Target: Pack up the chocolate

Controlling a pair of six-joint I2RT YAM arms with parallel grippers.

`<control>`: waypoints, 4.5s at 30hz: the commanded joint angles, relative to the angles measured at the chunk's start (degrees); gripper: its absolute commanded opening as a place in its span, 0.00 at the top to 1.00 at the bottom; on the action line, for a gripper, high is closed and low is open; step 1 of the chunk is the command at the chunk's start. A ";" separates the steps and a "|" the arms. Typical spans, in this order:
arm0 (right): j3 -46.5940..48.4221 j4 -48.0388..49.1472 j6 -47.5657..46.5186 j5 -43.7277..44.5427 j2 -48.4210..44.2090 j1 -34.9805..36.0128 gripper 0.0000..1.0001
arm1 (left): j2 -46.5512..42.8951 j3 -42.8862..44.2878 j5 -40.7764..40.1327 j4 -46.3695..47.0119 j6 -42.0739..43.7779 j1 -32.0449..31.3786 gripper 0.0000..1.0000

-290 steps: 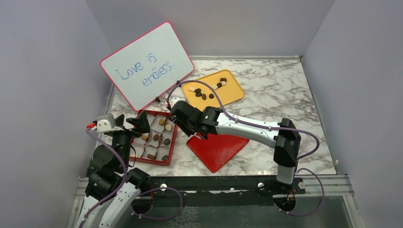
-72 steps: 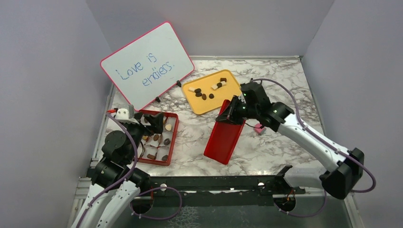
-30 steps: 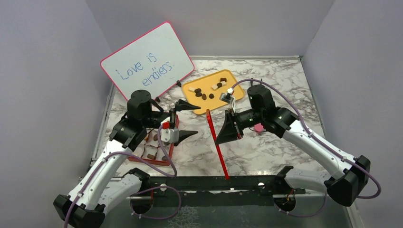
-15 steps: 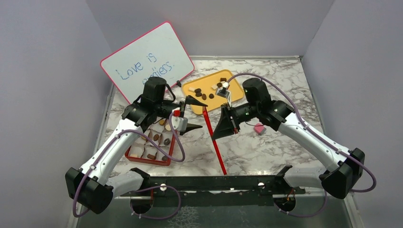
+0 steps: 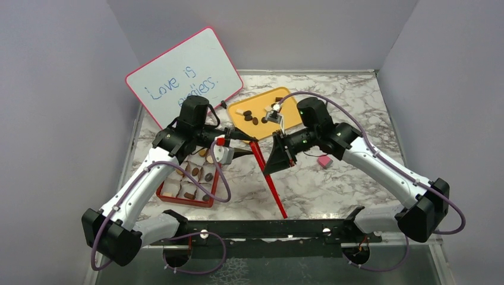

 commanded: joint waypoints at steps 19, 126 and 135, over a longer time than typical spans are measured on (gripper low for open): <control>4.05 17.17 7.88 55.16 -23.49 0.42 0.51 | -15.67 -12.68 -31.42 30.23 -44.91 -0.35 1.00; -13.49 92.87 62.35 28.88 33.42 2.47 0.91 | -22.54 2.30 -105.52 4.17 -77.75 -0.35 0.01; -1.12 87.47 59.28 22.44 41.99 5.26 0.91 | -13.00 8.13 -97.75 -1.17 -83.40 -0.20 0.01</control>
